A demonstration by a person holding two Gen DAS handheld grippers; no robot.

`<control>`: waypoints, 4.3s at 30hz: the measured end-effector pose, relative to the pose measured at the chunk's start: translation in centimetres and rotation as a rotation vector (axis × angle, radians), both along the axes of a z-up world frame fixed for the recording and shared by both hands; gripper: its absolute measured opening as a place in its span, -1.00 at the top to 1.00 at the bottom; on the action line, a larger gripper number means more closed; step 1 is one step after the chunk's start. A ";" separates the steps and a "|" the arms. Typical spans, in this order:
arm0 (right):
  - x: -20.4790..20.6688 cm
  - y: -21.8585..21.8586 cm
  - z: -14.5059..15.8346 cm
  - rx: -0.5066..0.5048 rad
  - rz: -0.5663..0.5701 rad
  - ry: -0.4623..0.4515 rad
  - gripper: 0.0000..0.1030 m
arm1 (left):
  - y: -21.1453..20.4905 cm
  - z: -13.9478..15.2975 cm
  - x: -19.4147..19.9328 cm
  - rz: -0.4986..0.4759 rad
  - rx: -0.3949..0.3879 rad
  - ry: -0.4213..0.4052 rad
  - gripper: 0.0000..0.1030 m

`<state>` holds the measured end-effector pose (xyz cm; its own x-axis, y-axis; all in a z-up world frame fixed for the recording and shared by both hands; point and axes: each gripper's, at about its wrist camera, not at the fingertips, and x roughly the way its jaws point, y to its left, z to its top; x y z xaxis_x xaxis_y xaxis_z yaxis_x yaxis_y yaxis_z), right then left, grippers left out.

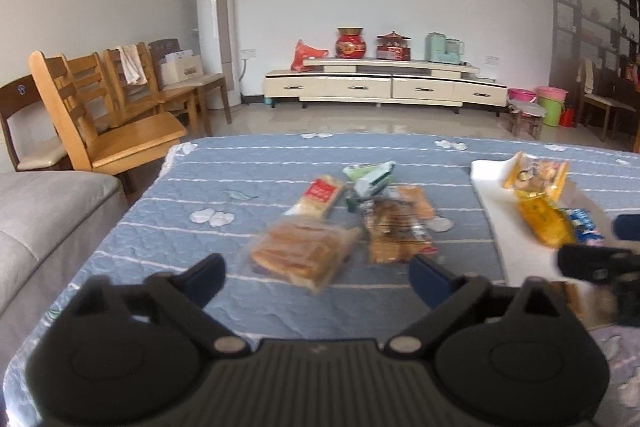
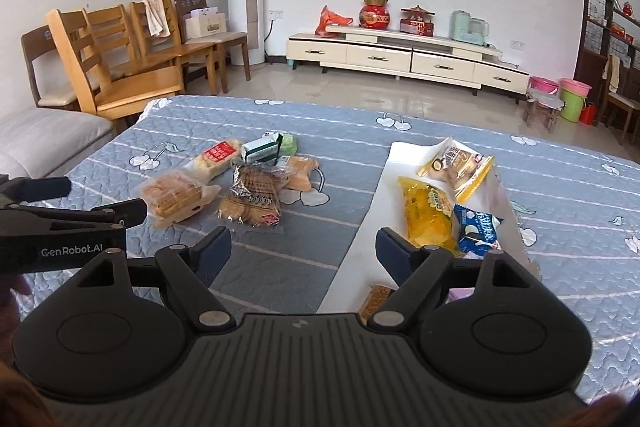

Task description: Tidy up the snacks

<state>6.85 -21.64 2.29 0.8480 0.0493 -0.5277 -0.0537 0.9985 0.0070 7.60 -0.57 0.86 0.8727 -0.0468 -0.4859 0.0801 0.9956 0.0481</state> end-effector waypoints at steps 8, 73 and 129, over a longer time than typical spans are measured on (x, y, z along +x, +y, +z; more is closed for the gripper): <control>0.8 -0.4 -1.0 0.015 -0.006 0.018 -0.94 | 1.3 -2.7 5.6 -0.039 0.098 0.034 -0.98; 3.2 1.5 -1.4 0.057 0.072 0.070 -0.32 | 0.7 1.7 -2.6 0.107 0.039 -0.026 -0.55; -6.6 -4.6 2.3 0.023 -0.096 -0.090 -0.32 | -2.2 3.1 -6.0 0.022 0.031 -0.043 -0.55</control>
<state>0.27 -26.22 4.58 0.8935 -0.0228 -0.4485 0.0405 0.9987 0.0297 1.56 -2.76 3.96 0.8937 -0.0125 -0.4485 0.0550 0.9951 0.0819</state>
